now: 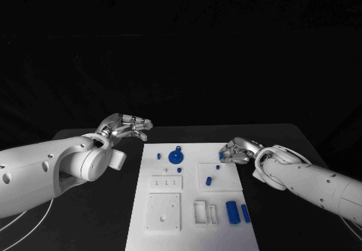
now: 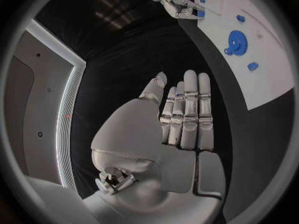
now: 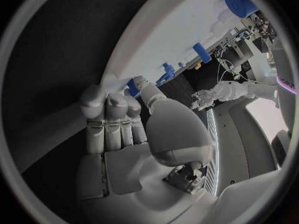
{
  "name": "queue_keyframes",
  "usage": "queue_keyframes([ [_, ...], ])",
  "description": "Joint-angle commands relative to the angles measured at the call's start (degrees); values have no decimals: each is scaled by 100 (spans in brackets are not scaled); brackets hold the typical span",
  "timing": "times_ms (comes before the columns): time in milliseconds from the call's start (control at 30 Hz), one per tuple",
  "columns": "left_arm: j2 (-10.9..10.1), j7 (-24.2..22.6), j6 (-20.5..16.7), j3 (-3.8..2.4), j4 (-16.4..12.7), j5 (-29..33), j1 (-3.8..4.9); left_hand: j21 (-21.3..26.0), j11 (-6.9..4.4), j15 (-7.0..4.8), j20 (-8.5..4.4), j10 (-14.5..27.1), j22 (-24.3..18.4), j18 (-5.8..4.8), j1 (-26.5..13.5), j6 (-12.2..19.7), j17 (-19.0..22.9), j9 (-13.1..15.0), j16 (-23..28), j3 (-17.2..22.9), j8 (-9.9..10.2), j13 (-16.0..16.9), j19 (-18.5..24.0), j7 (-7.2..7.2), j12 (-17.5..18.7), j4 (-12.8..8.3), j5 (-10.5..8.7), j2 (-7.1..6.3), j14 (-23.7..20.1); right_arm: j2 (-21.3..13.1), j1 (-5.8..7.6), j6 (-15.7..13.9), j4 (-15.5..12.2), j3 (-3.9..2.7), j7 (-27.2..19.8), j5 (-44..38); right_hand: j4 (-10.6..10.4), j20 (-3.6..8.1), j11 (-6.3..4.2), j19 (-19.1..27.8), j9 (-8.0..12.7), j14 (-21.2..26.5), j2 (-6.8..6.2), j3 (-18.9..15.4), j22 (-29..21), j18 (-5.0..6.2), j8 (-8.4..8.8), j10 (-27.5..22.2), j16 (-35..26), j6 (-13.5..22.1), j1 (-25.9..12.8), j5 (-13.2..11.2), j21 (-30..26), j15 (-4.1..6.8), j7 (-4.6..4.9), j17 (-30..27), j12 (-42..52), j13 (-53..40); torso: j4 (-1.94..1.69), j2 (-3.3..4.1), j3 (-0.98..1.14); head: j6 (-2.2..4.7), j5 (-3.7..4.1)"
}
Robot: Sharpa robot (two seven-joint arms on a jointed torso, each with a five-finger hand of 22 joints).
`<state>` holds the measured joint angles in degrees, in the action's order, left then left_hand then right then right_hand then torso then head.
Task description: Assemble the parts on the task board
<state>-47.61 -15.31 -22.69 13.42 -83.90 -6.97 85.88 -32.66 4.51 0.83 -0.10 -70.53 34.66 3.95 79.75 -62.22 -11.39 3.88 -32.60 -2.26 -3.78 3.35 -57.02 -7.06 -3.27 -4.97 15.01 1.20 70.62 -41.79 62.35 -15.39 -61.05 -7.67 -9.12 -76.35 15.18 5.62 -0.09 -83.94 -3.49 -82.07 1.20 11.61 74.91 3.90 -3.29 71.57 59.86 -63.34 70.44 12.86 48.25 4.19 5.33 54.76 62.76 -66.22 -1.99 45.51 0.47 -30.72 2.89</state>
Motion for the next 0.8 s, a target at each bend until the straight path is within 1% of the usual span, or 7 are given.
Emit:
queue_keyframes([
  [33,1,-49,84,-4,-17,-22,2,28,0,10,-2,20,9,-32,-64,2,6,-2,21,10,20,6,38,16,-13,-30,10,3,-19,11,-4,-2,-17,-2,-38,-1,-37,4,-45,-262,-7,-23,-53,139,599,62,-22,6,47,-69,-63,-28,24,32,-11,19,42,-17,-1,1,0,-3,13],
  [433,-3,-37,97,-4,-19,-32,2,40,-4,7,-4,15,16,-31,-61,-1,5,-2,24,13,19,6,28,18,-15,-41,14,16,-16,31,-4,-180,-54,-2,102,16,-123,17,-61,-267,-9,-27,-118,248,598,58,-24,27,68,-162,-70,133,31,46,-38,56,50,-34,-4,-1,-3,-5,26],
  [467,-3,-34,101,-4,-19,-35,2,40,-4,7,-4,15,16,-31,-61,-1,5,-2,24,13,19,6,28,18,-15,-41,14,16,-16,31,-5,-204,-60,-2,117,19,-116,19,-63,-269,-9,-29,-115,286,600,57,-24,26,71,-175,-63,195,35,48,-40,61,51,-36,-3,-2,-3,-5,25],
  [533,-3,-29,111,-4,-18,-38,2,40,-4,7,-4,15,16,-31,-61,-1,5,-2,24,13,19,6,28,18,-15,-41,14,16,-16,32,-5,-261,-74,-2,146,36,-86,26,-71,-268,-9,-25,-140,409,600,55,-23,20,68,-217,-80,601,35,55,-50,62,49,-41,-2,-3,-4,-7,21],
  [600,-1,-18,128,-4,-16,-45,2,42,-11,4,-6,-7,24,-32,-59,-20,4,0,23,22,17,6,29,25,-13,-46,18,33,-16,33,-5,-326,-94,-2,175,65,-53,36,-84,-269,-10,-29,-187,593,602,51,-22,29,80,-269,-138,842,45,64,-55,81,56,-51,-3,-3,-2,-8,19],
  [733,9,40,183,-4,-9,-80,2,39,-48,-10,-16,-105,39,-40,-60,-103,-3,5,14,39,13,7,32,61,-18,-44,21,69,-16,23,-5,-462,-182,-7,276,144,-33,53,-108,-272,-21,-31,-220,841,603,44,-28,49,85,-421,-192,999,58,84,-84,97,69,-71,-4,-5,1,-7,17],
  [800,18,100,217,-4,-5,-122,2,37,-89,-25,-25,-228,47,-48,-56,-165,-5,10,12,53,9,8,36,92,-20,-42,24,96,-20,16,-5,-499,-247,-28,358,158,34,61,-109,-270,-20,-28,-254,1013,604,45,-26,46,82,-434,-165,967,61,89,-75,102,58,-69,-1,-7,3,2,18],
])
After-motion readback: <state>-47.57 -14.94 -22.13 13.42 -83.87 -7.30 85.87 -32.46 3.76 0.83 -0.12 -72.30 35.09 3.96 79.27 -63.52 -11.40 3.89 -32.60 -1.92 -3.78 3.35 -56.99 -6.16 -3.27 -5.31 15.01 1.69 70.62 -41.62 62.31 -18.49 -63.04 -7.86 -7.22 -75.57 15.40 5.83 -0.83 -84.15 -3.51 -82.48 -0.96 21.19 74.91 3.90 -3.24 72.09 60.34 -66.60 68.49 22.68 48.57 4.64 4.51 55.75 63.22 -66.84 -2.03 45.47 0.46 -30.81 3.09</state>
